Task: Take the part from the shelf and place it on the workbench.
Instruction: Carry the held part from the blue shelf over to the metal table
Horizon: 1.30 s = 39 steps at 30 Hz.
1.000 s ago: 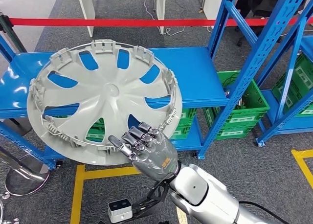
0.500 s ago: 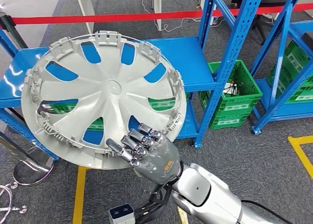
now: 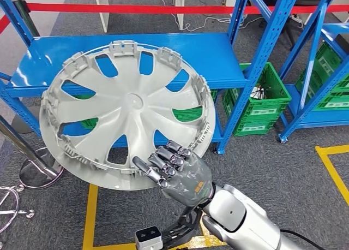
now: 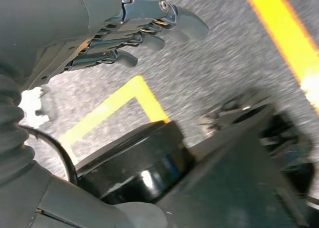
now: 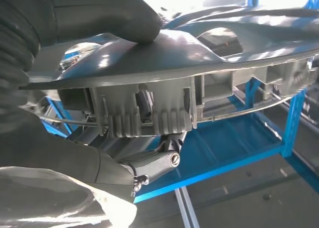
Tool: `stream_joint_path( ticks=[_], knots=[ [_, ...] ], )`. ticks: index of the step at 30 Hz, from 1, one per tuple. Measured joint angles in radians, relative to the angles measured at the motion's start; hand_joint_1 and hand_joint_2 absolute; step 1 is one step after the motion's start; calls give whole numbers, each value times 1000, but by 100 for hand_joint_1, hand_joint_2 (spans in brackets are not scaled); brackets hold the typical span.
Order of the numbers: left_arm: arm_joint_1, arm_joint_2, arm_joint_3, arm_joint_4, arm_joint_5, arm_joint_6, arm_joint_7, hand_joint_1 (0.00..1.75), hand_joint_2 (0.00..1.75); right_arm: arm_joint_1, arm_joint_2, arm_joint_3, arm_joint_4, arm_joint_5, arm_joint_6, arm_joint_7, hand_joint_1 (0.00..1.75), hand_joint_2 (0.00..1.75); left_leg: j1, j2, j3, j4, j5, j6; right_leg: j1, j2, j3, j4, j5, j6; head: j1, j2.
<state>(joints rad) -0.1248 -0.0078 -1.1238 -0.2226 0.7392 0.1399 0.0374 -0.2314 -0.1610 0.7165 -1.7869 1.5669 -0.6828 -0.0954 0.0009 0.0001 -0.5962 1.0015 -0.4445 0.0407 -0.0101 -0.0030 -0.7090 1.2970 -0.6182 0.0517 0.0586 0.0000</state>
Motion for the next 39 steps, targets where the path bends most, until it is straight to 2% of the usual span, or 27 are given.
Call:
stream_joint_path(
  ticks=[1, 2, 4, 6, 7, 9, 10, 12, 14, 15, 16, 18, 20, 21, 24, 25, 26, 29, 30, 31, 32, 34, 35, 36, 37, 38, 39],
  knots=[
    [4, -1, 0, 1, -3, 0, 7, 0, 175, 18, -4, -12, -6, 0, 0, -12, 175, 175, -2, 0, -15, 0, 11, 0, 0, 0, 20, -1, 19, -2, 0, 0],
    [7, -2, 0, 2, -8, 1, 11, 0, 175, 36, -7, -24, -12, 0, 0, -24, 175, 175, -4, -1, -28, 1, 21, -1, 1, 0, 56, -36, 48, -7, 0, 0],
    [9, -3, 0, 3, -18, 2, 16, 0, 175, 72, -11, -49, -30, 0, 0, -49, 175, 175, -7, -2, -50, 1, 40, -4, 6, 0, 166, -179, 82, -20, 0, 0],
    [7, -4, 0, 4, -28, 3, 18, 0, 175, 107, -11, -83, -53, 0, 0, -75, 175, 175, -7, -3, -66, 1, 60, -12, 13, 1, 247, -305, 68, -30, -1, 0],
    [7, -4, 0, 5, -31, 3, 18, 0, 175, 124, -12, -101, -65, 0, 0, -89, 175, 175, -6, -3, -73, -1, 72, -18, 16, 1, 259, -333, 61, -32, -1, 0],
    [4, -2, -2, 6, -35, 3, 18, 0, 175, 152, -12, -131, -82, 0, 0, -111, 175, 175, -6, -4, -82, -11, 90, -30, 14, -1, 245, -346, 79, -37, 0, 0],
    [2, -2, -2, 7, -39, 3, 17, 0, 175, 162, -12, -143, -88, 0, 0, -123, 175, 175, -7, -4, -88, -5, 76, -37, 10, -4, 238, -351, 93, -43, -1, 0],
    [-5, -2, -3, 8, -46, 2, 14, 0, 175, 177, -10, -162, -96, 0, 0, -142, 175, 175, -5, -4, -110, 67, -3, -50, 3, -12, 225, -356, 115, -54, -7, 0],
    [-13, -3, -3, 8, -49, 2, 11, 0, 175, 184, -8, -175, -101, 1, 0, -151, 175, 175, 1, -4, -131, 199, -90, -60, 2, -15, 202, -347, 128, -57, -12, 0],
    [-16, -4, -3, 8, -49, 3, 9, 0, 175, 185, -6, -179, -102, 1, 0, -152, 175, 175, 3, -4, -131, 248, -107, -63, 2, -16, 188, -339, 134, -57, -12, 0],
    [-18, -4, -3, 8, -50, 4, 7, 0, 175, 185, -5, -182, -102, 1, 0, -150, 175, 175, 5, -4, -118, 267, -104, -64, 2, -16, 173, -330, 139, -57, -12, 0],
    [-19, -5, -3, 7, -54, 6, 2, 0, 175, 184, -2, -183, -102, 1, 0, -138, 175, 175, 8, -4, -46, 197, -64, -64, 1, -15, 144, -309, 145, -54, -12, 0],
    [-20, -7, -3, 5, -61, 11, -4, 0, 175, 183, -1, -182, -102, 1, 0, -124, 175, 175, 7, -5, 36, 77, -54, -58, 3, -14, 121, -290, 151, -46, -12, 0],
    [-20, -8, -4, 5, -63, 14, -6, 0, 175, 181, 0, -182, -102, 1, 0, -117, 175, 175, 5, -5, 58, 39, -58, -53, 4, -14, 114, -285, 156, -41, -11, 0],
    [-15, -11, -4, 4, -70, 19, -10, 0, 175, 176, 0, -180, -103, 1, 0, -108, 175, 175, 2, -4, 53, 16, -49, -31, 3, -13, 101, -282, 172, -22, -10, 0],
    [-14, -11, -4, 4, -72, 19, -11, 0, 175, 175, 0, -179, -103, 1, 0, -108, 175, 175, 3, -3, 45, 13, -39, -22, 1, -12, 93, -275, 161, -16, -11, 0],
    [-13, -12, -4, 4, -73, 19, -11, 0, 175, 173, 0, -178, -103, 1, 0, -107, 175, 175, 4, -1, 35, 10, -28, -13, 1, -9, 81, -252, 131, -12, -9, 0],
    [-14, -12, -5, 4, -77, 19, -11, 0, 175, 168, 0, -176, -102, 1, 0, -105, 175, 175, 3, 2, -9, 9, 8, -1, 0, -2, 37, -83, -10, -6, -3, 0],
    [-14, -12, -5, 4, -79, 20, -11, 0, 175, 167, 0, -176, -102, 1, 0, -105, 175, 175, 1, 2, -25, 10, 21, -1, 0, -1, 33, -30, -29, -5, -3, 0],
    [-14, -12, -5, 4, -82, 20, -11, 0, 175, 166, 0, -176, -102, 1, 0, -106, 175, 175, 0, 2, -42, 10, 34, -1, 0, -1, 41, -5, -22, -6, -3, 0],
    [-14, -11, -5, 3, -85, 21, -11, 0, 175, 165, 0, -176, -102, 1, 0, -107, 175, 175, -1, 2, -59, 11, 47, -2, 0, -1, 65, -12, 5, -8, -3, 0],
    [-15, -11, -6, 2, -90, 23, -11, 0, 175, 160, 0, -175, -102, 1, 0, -111, 175, 175, -3, 2, -88, 11, 74, -6, 1, -1, 162, -122, 57, -17, -3, 0],
    [-15, -11, -6, 1, -91, 23, -11, 0, 175, 157, 0, -175, -103, 1, 0, -112, 175, 175, -4, 1, -98, 12, 87, -10, 3, -1, 224, -207, 56, -22, -2, 0],
    [-15, -11, -7, -1, -92, 23, -11, 0, 175, 155, 0, -175, -104, 1, 0, -112, 175, 175, -4, 0, -103, 10, 100, -15, 6, -1, 268, -275, 46, -26, -2, 0],
    [-15, -11, -8, -2, -92, 23, -11, 0, 175, 152, 0, -175, -105, 1, 0, -112, 175, 175, -4, 0, -105, 6, 113, -21, 9, 0, 293, -320, 33, -29, -1, 0],
    [-15, -11, -9, -3, -93, 23, -11, 0, 175, 150, 0, -175, -105, 1, 0, -112, 175, 175, -3, 0, -105, 0, 127, -27, 12, 1, 299, -341, 31, -33, 1, 0],
    [-14, -10, -10, -3, -93, 23, -11, 0, 175, 149, 0, -175, -105, 1, 0, -112, 175, 175, -1, 0, -106, -8, 140, -34, 11, 1, 286, -339, 42, -38, 2, 0]
  ],
)
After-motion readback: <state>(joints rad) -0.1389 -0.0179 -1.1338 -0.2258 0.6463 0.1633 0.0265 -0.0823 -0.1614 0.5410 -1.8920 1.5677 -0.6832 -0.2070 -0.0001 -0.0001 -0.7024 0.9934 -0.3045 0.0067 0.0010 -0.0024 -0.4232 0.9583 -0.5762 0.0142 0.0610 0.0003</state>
